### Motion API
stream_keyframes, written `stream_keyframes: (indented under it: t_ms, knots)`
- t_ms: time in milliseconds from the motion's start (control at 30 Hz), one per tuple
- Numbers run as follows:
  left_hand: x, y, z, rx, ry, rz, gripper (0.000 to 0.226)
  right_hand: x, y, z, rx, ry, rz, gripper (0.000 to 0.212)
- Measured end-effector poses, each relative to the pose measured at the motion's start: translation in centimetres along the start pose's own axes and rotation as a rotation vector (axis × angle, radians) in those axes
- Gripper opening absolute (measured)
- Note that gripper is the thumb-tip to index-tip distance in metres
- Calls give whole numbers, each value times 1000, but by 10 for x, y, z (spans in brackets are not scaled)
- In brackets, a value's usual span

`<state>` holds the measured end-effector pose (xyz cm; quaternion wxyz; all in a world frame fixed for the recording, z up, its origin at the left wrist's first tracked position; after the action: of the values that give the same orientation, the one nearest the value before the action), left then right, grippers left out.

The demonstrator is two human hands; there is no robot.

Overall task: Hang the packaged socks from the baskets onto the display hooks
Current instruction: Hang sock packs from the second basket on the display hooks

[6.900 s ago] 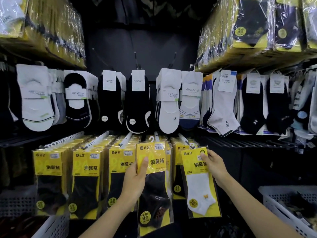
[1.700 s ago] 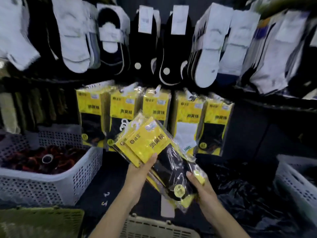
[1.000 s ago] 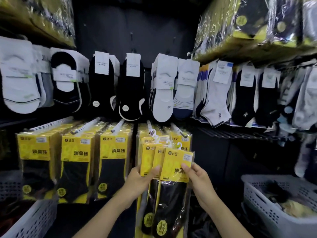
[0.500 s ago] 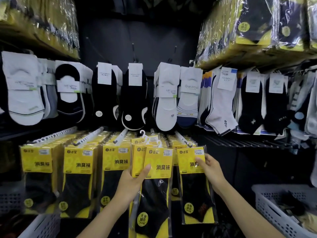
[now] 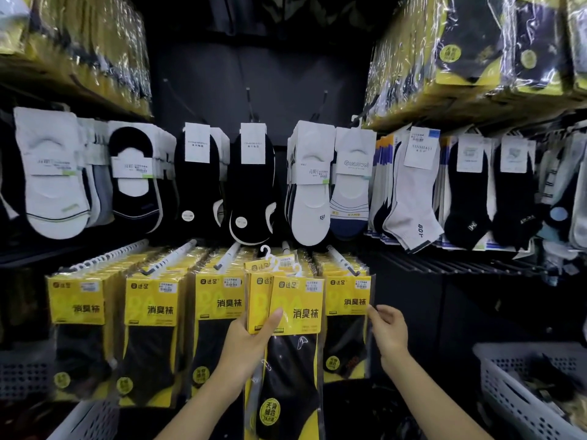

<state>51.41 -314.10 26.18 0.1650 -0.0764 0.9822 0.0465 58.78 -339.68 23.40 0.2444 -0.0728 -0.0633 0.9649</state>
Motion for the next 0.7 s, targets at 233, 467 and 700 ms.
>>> stream_keyframes:
  t_ms: [233, 467, 700]
  knots:
    - [6, -16, -6, 95, 8, 41, 10, 80, -37, 29, -11, 132, 580, 34]
    - [8, -14, -3, 142, 84, 135, 42, 84, -36, 27, -199, 62, 581, 42]
    - [9, -4, 10, 119, 109, 111, 25, 57, -9, 1, -172, -87, 486, 22]
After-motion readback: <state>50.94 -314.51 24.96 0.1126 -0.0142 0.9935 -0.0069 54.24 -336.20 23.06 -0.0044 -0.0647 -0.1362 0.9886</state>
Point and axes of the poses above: each hand's wrist, its own x-axis away from the middle knuckle, its own y-axis out of the back of the hand, z = x × y, the point moved 3 cm from there along -x, towards the middle knuckle, and after that the axes turned 4 degrees about -x, right-handed, at the moved point
